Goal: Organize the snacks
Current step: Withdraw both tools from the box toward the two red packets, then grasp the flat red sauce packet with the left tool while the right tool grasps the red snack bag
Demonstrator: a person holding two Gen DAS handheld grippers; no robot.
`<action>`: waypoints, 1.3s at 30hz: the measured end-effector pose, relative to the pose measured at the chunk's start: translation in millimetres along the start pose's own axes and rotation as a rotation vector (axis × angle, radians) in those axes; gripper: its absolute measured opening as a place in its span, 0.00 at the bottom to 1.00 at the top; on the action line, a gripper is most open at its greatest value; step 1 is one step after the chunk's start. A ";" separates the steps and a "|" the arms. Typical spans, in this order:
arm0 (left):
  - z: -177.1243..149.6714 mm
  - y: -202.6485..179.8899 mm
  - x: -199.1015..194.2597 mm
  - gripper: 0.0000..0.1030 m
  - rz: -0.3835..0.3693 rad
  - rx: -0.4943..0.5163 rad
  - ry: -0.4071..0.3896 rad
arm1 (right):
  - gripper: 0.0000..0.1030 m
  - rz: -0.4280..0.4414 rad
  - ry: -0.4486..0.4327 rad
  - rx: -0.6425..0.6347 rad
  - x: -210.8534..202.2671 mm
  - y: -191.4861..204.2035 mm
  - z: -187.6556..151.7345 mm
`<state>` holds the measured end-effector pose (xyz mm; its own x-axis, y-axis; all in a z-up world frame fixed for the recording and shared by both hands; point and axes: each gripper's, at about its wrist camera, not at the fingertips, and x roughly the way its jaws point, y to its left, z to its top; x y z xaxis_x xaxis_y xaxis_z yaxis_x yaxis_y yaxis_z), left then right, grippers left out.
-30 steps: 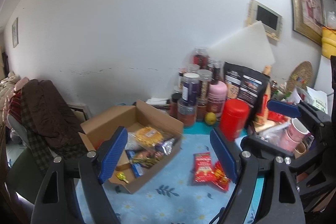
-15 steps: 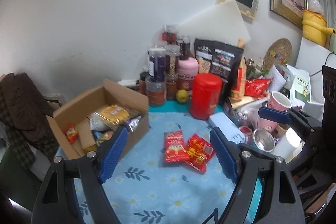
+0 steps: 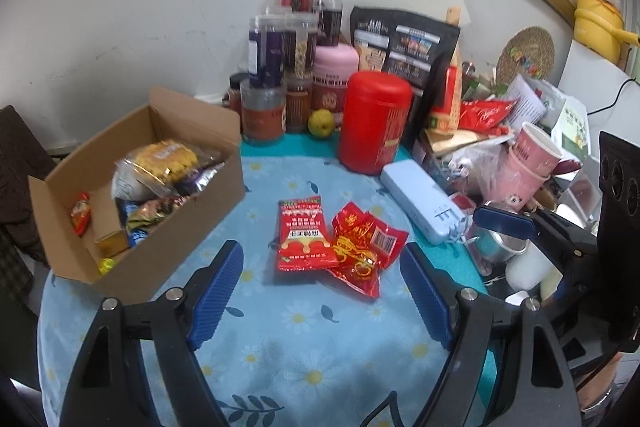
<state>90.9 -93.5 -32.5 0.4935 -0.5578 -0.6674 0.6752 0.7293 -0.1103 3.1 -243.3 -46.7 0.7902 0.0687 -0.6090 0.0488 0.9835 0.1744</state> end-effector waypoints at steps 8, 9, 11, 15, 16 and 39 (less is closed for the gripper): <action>3.4 12.8 43.0 0.79 -0.003 -0.028 0.071 | 0.96 -0.003 0.065 0.052 42.5 -30.4 -7.2; 4.0 14.9 49.1 0.79 -0.001 -0.031 0.079 | 0.96 -0.002 0.071 0.053 46.8 -32.4 -7.8; 4.5 18.6 60.9 0.79 0.001 -0.037 0.097 | 0.95 0.003 0.088 0.052 57.9 -36.7 -9.6; 6.3 24.0 82.9 0.79 0.002 -0.041 0.134 | 0.92 0.009 0.131 0.050 79.6 -42.5 -13.1; 6.8 24.5 87.2 0.79 0.002 -0.042 0.141 | 0.92 0.017 0.144 0.053 85.7 -44.2 -14.5; 6.8 33.0 185.8 0.54 -0.011 -0.039 0.377 | 0.42 0.117 0.238 0.111 127.8 -56.3 -30.7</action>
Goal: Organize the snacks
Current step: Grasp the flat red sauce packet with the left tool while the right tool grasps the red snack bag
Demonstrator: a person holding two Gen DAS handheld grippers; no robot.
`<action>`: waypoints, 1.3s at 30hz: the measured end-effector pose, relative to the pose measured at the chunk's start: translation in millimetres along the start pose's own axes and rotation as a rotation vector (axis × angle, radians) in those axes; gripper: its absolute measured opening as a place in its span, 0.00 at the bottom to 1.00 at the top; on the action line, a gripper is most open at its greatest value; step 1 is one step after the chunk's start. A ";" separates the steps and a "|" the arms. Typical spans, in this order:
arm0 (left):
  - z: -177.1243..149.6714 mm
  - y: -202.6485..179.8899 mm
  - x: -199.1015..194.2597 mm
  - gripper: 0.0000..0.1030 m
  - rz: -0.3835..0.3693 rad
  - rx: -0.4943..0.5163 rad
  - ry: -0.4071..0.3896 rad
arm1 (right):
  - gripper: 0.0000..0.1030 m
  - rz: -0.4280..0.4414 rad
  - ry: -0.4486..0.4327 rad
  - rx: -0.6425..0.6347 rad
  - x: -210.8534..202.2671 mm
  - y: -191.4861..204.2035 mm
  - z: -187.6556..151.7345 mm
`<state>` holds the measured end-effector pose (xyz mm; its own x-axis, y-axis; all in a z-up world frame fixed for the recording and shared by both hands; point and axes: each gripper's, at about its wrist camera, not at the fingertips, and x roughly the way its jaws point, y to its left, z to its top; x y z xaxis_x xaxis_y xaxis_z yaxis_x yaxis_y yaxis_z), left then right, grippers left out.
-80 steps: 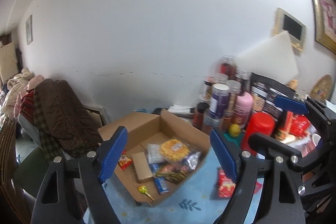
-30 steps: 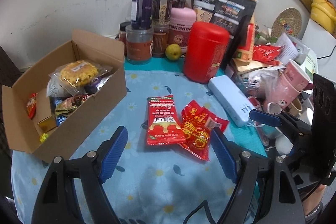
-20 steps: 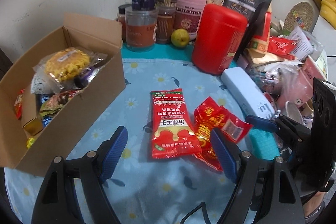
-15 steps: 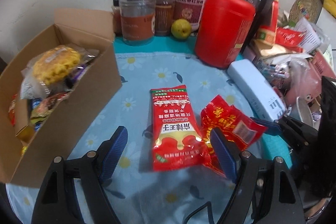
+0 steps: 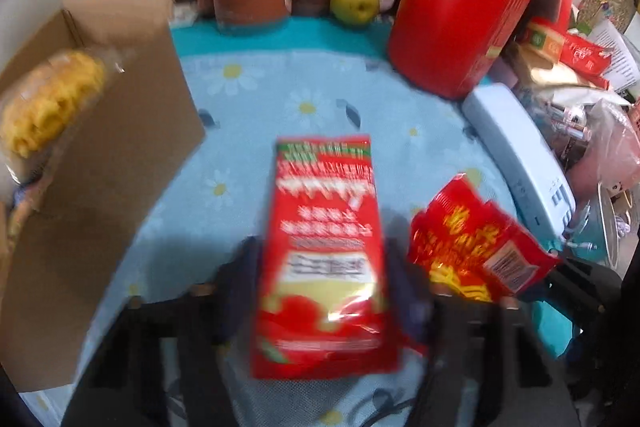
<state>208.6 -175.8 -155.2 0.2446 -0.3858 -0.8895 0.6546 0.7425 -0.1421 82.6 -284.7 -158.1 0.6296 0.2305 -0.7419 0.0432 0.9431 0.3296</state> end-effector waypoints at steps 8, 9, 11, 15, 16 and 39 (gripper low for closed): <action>-20.6 3.1 -18.2 0.51 -0.025 0.005 0.000 | 0.34 0.023 0.008 -0.005 -9.4 5.4 -8.4; -25.6 2.6 -22.0 0.51 -0.028 0.004 0.000 | 0.34 0.026 0.012 -0.006 -10.8 6.6 -9.9; -34.5 2.8 -26.8 0.51 -0.032 -0.003 0.001 | 0.34 0.041 0.021 0.003 -13.7 9.0 -14.6; -60.1 1.9 -44.3 0.51 -0.039 -0.034 0.000 | 0.34 0.069 0.045 -0.004 -22.5 18.3 -27.7; -65.1 2.1 -47.9 0.51 -0.047 -0.046 0.000 | 0.34 0.066 0.047 -0.011 -24.5 20.9 -31.0; -189.4 -21.3 -93.5 0.51 -0.008 -0.075 0.018 | 0.37 0.055 0.142 -0.102 -75.1 64.3 -113.5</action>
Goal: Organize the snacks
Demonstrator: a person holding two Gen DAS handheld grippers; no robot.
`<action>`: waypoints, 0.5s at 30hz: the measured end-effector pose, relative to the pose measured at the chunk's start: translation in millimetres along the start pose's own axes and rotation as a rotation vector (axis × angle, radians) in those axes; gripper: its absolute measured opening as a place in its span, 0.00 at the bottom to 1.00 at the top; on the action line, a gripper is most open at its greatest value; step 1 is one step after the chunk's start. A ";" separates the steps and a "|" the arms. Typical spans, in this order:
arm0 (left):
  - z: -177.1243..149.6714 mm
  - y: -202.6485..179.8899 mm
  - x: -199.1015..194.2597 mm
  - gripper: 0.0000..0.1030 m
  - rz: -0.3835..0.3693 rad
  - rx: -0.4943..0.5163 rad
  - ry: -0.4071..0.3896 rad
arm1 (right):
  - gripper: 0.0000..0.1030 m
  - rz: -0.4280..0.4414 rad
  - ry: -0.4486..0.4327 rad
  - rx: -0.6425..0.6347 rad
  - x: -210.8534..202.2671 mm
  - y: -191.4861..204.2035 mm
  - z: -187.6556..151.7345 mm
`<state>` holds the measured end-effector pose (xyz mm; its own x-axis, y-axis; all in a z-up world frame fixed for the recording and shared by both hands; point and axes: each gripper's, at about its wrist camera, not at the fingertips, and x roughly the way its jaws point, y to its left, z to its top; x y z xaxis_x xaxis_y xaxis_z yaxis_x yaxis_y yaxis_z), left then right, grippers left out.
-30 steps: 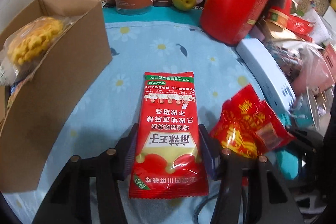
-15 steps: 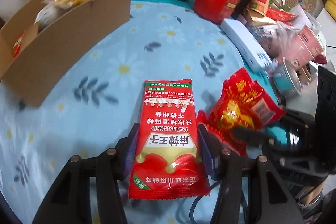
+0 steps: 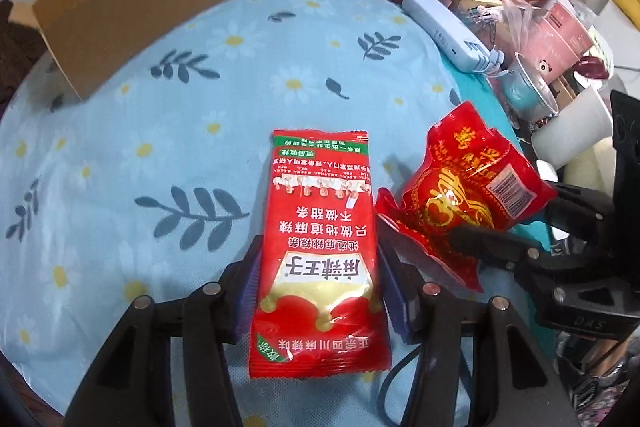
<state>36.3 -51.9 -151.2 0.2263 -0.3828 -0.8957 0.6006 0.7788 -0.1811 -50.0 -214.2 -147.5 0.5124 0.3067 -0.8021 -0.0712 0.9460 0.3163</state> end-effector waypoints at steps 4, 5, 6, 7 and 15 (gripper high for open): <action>-0.5 -5.3 3.2 0.53 0.036 0.029 -0.016 | 0.53 -0.039 0.019 -0.013 6.3 6.3 -0.6; 0.2 -6.5 4.2 0.53 0.046 0.034 -0.023 | 0.56 -0.042 0.018 -0.024 7.0 8.7 0.2; 0.5 -6.5 5.0 0.53 0.054 0.036 -0.026 | 0.60 -0.047 0.017 -0.035 7.6 10.0 0.5; 1.1 -6.8 5.6 0.53 0.056 0.037 -0.029 | 0.63 -0.056 0.017 -0.052 8.5 13.1 1.5; 0.8 -1.3 5.8 0.53 0.035 0.004 -0.066 | 0.75 -0.050 0.017 -0.072 16.9 17.0 2.1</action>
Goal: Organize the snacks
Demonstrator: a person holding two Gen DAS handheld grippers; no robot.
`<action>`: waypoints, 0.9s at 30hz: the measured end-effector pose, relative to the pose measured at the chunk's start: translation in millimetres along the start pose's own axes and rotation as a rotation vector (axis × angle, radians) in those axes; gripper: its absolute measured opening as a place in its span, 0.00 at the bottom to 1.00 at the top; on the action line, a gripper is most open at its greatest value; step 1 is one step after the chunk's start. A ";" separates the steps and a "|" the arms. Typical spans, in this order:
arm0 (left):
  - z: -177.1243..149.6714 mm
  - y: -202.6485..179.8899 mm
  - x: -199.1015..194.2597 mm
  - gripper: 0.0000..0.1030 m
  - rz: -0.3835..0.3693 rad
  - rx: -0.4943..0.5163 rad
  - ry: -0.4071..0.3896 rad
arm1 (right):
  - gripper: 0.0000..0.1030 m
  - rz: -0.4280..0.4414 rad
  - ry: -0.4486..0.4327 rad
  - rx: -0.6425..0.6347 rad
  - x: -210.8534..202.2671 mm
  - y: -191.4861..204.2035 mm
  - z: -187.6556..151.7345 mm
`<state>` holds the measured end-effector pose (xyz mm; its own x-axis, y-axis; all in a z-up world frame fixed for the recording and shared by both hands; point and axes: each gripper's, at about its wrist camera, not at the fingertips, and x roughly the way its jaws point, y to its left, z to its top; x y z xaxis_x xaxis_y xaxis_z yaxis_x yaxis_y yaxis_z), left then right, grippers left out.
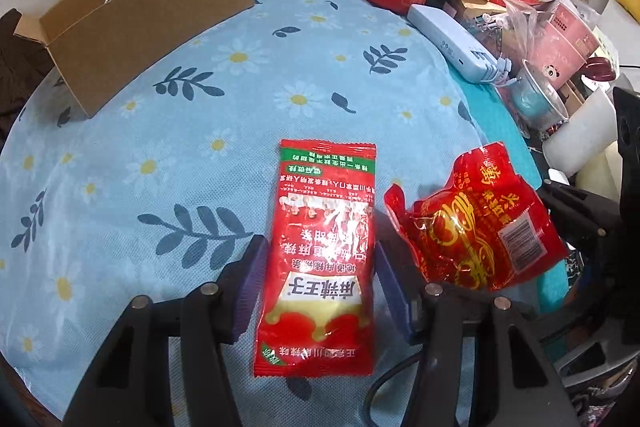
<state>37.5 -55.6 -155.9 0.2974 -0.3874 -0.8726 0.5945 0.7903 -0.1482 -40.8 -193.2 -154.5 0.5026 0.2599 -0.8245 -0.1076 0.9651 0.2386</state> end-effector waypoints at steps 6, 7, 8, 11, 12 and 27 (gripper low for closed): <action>-2.7 -7.9 1.8 0.53 0.041 0.047 -0.020 | 0.34 -0.015 -0.017 -0.017 -1.5 3.0 -3.9; -3.2 -7.9 1.7 0.51 0.045 0.050 -0.026 | 0.34 -0.008 -0.019 -0.001 -2.2 0.1 -4.3; -3.4 -8.9 1.8 0.47 0.063 0.058 -0.039 | 0.34 -0.006 -0.024 0.008 -3.0 -1.5 -5.0; -2.4 -3.5 -0.1 0.44 0.042 0.026 -0.048 | 0.34 -0.005 -0.038 0.024 -5.2 -4.2 -7.6; -1.8 -2.1 -0.6 0.44 0.035 0.019 -0.046 | 0.34 -0.002 -0.039 0.028 -6.1 -4.9 -8.1; -11.1 4.3 -25.9 0.43 -0.005 -0.076 -0.073 | 0.33 0.048 -0.070 0.023 -10.1 0.1 -0.8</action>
<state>24.1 -36.8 -139.1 0.3499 -0.4232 -0.8358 0.5389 0.8207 -0.1899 -46.5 -195.6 -146.6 0.5561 0.3019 -0.7743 -0.1138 0.9506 0.2889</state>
